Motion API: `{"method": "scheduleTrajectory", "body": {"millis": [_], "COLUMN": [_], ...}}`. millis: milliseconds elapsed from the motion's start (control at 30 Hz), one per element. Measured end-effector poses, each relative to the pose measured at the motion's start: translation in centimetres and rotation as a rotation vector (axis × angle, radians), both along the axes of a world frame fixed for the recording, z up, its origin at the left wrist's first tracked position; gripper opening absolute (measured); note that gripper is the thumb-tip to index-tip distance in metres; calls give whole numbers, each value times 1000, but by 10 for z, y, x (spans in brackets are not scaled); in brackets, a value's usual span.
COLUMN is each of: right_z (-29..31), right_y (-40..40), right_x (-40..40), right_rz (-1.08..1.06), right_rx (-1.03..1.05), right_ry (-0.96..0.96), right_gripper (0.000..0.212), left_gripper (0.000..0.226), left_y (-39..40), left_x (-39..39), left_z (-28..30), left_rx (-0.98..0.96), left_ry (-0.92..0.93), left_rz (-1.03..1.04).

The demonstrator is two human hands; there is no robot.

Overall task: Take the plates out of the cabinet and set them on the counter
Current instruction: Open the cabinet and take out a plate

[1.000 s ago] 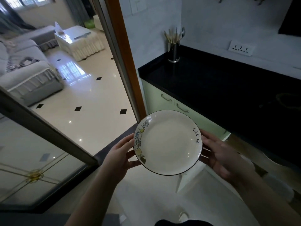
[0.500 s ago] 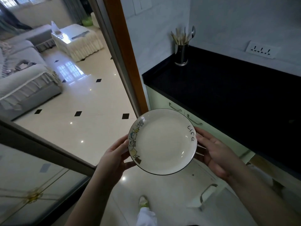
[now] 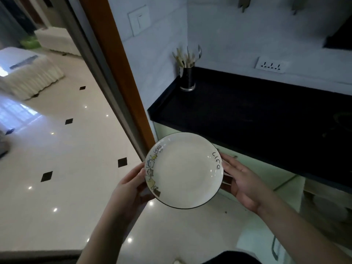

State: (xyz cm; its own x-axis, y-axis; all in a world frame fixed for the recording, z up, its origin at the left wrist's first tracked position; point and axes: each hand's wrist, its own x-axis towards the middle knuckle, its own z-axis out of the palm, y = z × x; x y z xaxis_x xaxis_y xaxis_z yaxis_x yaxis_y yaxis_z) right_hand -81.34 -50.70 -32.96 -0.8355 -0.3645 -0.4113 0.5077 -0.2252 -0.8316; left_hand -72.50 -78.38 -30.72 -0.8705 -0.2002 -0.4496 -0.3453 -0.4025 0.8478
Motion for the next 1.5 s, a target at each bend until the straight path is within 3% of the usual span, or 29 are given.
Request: {"method": "scheduleTrajectory", "body": {"millis": [367,700,1067,1500], "right_z": [-23,-48,-82,-116], "right_y": [9,3,-22,-89], "right_x": [-67,-181,-276,-385], "right_rz": [-212,-274,-278,-417], "right_rx": [-20,-4,29,262], "right_ry": [-58,-128,-196,-290], "right_gripper": [29,27,25,32], "left_gripper": [24,25,26,23], "left_y": [-3,-3,-31,-72], "left_x": [-124,-261,-366,-493], "left_z": [5,-24,-71,-146], "left_rx": [-24,-78,-74,-28], "left_ry": [-82,-175,-264,-360], "left_rz": [-150,-171,-199,-206]}}
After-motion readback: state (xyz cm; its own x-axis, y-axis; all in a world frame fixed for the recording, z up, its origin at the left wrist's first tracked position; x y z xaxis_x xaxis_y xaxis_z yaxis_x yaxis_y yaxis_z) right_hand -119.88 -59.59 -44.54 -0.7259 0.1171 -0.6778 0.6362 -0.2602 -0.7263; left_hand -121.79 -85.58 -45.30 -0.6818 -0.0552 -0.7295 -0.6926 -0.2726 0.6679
